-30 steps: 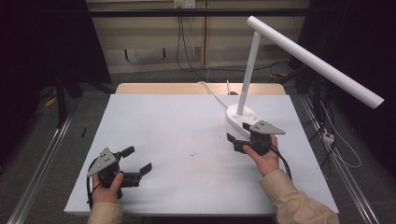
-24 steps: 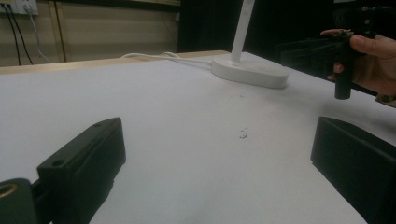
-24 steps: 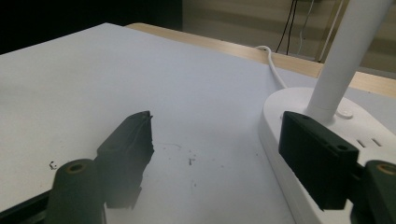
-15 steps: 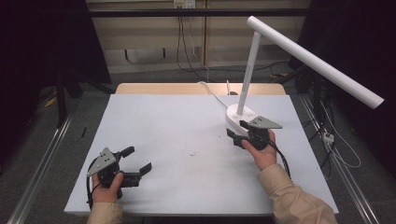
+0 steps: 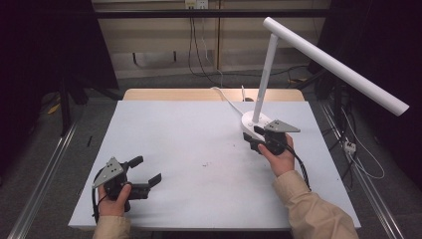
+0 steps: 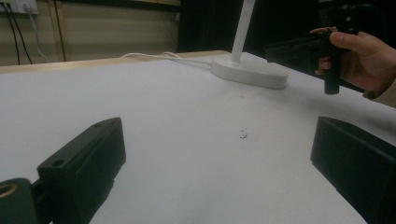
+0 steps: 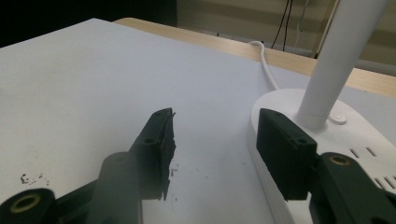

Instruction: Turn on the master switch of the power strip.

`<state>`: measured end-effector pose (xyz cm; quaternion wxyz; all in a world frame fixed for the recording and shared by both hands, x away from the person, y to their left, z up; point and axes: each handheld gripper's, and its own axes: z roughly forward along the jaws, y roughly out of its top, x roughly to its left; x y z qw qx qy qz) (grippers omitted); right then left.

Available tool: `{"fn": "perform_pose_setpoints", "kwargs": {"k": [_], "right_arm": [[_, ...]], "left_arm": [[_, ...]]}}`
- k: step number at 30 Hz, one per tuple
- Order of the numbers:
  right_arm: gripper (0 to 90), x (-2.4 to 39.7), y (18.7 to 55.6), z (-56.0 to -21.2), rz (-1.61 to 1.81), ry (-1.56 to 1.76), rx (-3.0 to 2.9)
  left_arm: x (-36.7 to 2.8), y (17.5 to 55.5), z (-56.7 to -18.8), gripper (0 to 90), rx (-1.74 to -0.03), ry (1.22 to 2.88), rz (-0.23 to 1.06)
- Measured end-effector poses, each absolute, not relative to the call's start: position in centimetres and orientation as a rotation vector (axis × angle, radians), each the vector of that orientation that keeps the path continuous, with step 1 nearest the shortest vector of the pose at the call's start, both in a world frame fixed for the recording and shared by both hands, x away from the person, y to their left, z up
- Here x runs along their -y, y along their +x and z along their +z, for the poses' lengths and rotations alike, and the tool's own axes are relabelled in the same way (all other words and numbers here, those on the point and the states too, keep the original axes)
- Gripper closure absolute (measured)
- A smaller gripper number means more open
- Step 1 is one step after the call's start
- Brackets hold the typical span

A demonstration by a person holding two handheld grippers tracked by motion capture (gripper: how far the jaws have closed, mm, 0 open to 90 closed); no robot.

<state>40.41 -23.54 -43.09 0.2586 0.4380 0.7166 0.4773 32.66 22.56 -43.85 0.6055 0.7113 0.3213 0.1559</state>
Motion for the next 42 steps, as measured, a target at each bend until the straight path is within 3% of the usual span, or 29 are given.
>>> {"fn": "perform_pose_setpoints", "kwargs": {"k": [19,42], "right_arm": [[63.6,23.6,41.9,-43.2,1.276,1.210,-1.954],[76.6,23.6,43.2,-43.2,1.256,1.219,-1.961]], "left_arm": [[-22.6,32.7,-43.9,2.8,-0.743,1.647,0.356],[-22.7,32.8,-43.9,2.8,-0.740,1.651,0.355]]}}
